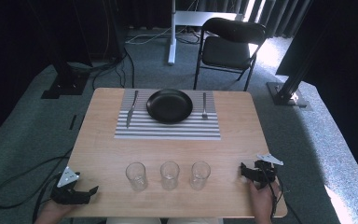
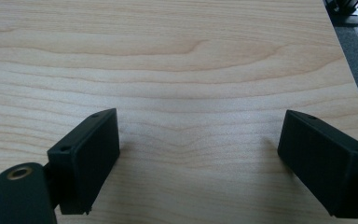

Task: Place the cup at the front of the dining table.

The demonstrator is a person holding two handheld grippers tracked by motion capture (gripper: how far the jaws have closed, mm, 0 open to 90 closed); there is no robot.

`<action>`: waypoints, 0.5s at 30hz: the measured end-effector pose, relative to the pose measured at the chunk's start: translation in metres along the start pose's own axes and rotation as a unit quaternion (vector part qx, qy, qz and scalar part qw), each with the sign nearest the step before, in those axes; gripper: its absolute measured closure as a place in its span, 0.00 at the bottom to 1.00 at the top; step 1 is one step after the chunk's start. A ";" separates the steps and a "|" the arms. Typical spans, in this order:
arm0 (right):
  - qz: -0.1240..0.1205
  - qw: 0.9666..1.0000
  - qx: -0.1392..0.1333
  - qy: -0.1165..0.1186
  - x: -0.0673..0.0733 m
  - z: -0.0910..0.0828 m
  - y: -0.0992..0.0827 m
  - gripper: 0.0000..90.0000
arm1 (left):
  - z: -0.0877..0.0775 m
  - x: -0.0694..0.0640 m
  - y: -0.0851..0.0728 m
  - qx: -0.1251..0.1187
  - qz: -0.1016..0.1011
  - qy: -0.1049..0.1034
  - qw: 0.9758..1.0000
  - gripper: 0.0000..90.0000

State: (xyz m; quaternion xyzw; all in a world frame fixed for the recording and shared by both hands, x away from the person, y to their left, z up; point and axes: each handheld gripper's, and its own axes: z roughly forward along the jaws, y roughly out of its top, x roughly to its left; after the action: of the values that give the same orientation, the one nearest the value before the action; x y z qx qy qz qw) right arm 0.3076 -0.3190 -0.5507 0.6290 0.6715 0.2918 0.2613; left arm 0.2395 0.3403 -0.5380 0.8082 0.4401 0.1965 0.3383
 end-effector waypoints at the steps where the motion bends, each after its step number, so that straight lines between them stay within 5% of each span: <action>1: 0.000 1.000 0.000 0.000 0.000 0.000 0.000 0.13 | 0.000 -0.002 0.001 -0.003 0.003 0.000 1.000 0.04; 15: 0.000 1.000 0.000 0.000 0.000 0.000 0.000 0.13 | -0.003 -0.019 0.013 -0.030 0.017 -0.045 0.998 0.06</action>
State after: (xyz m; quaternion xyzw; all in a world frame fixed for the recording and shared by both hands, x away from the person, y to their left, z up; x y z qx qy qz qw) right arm 0.3077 -0.3191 -0.5507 0.6289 0.6717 0.2916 0.2613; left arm 0.2348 0.3202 -0.5263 0.8131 0.4043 0.1788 0.3786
